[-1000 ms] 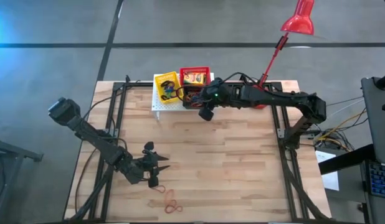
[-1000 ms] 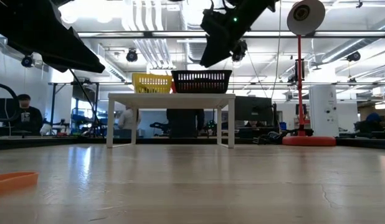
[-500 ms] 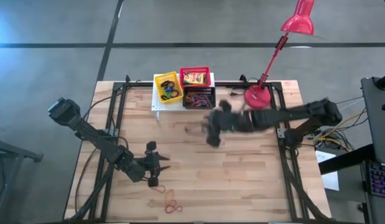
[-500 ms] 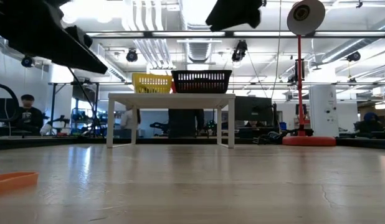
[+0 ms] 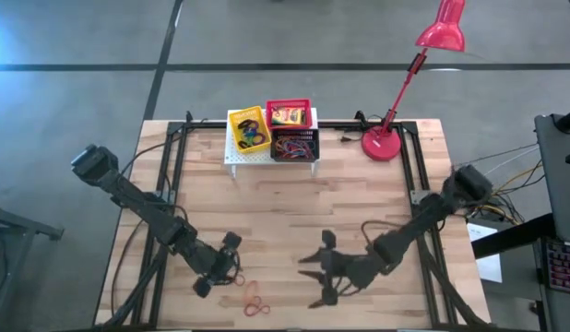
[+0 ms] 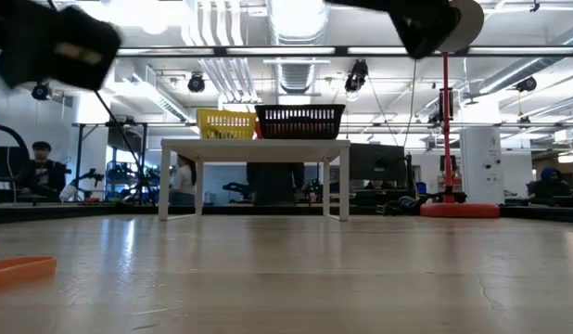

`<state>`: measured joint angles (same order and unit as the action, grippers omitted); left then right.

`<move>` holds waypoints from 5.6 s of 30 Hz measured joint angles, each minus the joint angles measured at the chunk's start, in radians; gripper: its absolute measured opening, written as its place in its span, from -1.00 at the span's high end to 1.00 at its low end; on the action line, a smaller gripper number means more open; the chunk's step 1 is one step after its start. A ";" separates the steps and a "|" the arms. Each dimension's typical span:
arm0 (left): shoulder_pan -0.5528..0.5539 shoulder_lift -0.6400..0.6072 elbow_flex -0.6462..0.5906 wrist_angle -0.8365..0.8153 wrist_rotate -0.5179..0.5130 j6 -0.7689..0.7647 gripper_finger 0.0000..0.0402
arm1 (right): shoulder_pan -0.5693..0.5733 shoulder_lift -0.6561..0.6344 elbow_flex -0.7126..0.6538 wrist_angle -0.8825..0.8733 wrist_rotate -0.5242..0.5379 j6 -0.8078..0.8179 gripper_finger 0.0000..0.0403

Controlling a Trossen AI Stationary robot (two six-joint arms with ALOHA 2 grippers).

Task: Pick & Place Office Desk Supplies
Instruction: Put the red rubber band into the black bin on the shelf

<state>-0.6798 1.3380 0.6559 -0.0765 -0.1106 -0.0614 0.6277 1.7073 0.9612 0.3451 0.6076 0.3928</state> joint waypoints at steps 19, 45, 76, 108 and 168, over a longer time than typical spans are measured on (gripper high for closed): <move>-0.209 0.001 -0.207 0.169 -0.111 -0.228 0.32 | -0.065 0.440 0.282 0.183 0.021 -0.189 0.56; -0.167 0.157 -0.211 0.175 -0.105 -0.215 0.47 | -0.074 0.448 0.319 0.184 0.021 -0.272 0.59; 0.021 0.072 0.019 0.047 -0.163 -0.031 0.98 | -0.160 0.404 0.320 0.151 -0.068 -0.108 0.26; 0.094 0.071 0.019 0.106 -0.193 -0.017 0.99 | -0.216 0.407 0.319 0.076 -0.216 -0.190 0.56; 0.099 0.040 -0.140 0.320 -0.241 -0.307 0.33 | -0.865 -0.122 0.326 -0.657 -0.259 -0.213 0.60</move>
<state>-0.5808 1.3777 0.5163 0.2432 -0.3519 -0.3682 -0.2375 1.5857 1.2875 -0.3117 0.3490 0.1794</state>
